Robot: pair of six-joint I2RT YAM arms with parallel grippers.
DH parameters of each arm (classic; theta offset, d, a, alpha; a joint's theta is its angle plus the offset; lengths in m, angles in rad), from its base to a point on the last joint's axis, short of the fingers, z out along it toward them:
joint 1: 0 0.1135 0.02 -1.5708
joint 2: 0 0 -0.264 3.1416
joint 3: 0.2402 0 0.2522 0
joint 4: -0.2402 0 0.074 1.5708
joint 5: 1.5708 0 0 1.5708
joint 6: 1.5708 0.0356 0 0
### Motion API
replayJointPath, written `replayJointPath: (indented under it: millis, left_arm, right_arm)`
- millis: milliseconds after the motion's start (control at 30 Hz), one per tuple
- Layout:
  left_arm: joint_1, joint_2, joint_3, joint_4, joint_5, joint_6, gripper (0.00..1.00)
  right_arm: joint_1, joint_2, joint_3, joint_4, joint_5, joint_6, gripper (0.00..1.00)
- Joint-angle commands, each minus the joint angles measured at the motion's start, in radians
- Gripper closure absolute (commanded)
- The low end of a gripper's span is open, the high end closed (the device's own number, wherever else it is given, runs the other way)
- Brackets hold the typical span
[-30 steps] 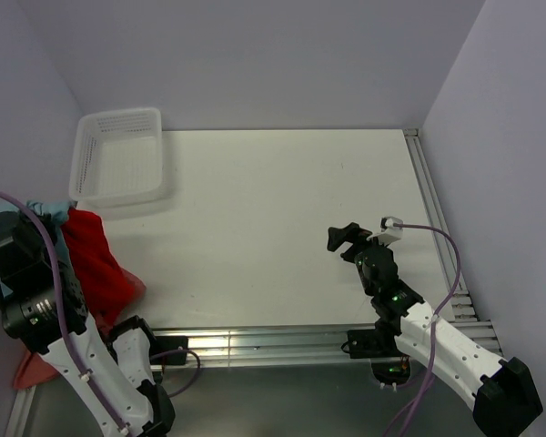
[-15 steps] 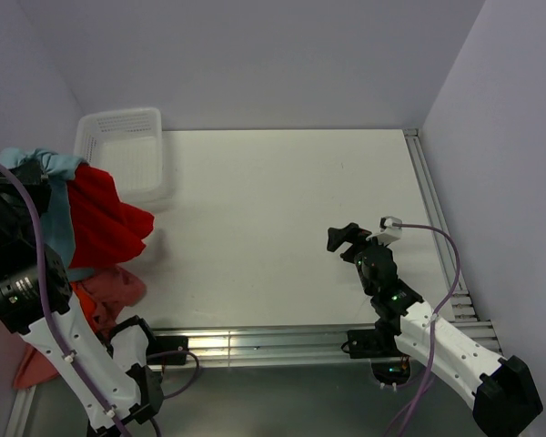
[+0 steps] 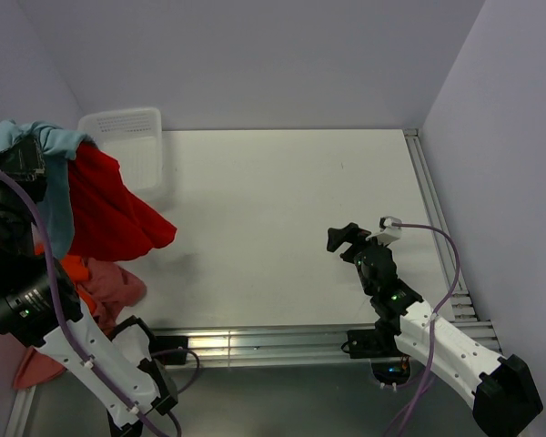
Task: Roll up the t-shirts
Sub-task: Move the tshirt to the center of the board
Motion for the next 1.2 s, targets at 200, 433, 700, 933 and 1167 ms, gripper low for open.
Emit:
replayJointPath:
  millis: [200,433,700,933,1167]
  left_arm:
    - [0.032,0.073,-0.023,0.127,0.146,0.023,0.99]
    - [-0.136,0.115,-0.055,0.111,-0.007,0.104,0.99]
    - [-0.53,0.215,-0.084,0.045,-0.344,0.118,1.0]
    - [-0.909,0.223,-0.158,0.048,-0.662,0.074,1.0]
    - [-1.29,0.355,-0.105,0.073,-0.95,0.069,1.0]
  right_arm:
    - [0.005,-0.004,0.052,0.026,0.005,-0.013,0.03]
    - [0.005,0.007,0.055,0.028,0.004,-0.013,0.03]
    - [0.005,-0.005,0.054,0.02,0.007,-0.013,0.03]
    - [0.007,0.004,0.057,0.019,0.002,-0.012,0.03]
    - [0.007,0.008,0.064,0.006,0.011,-0.013,0.03]
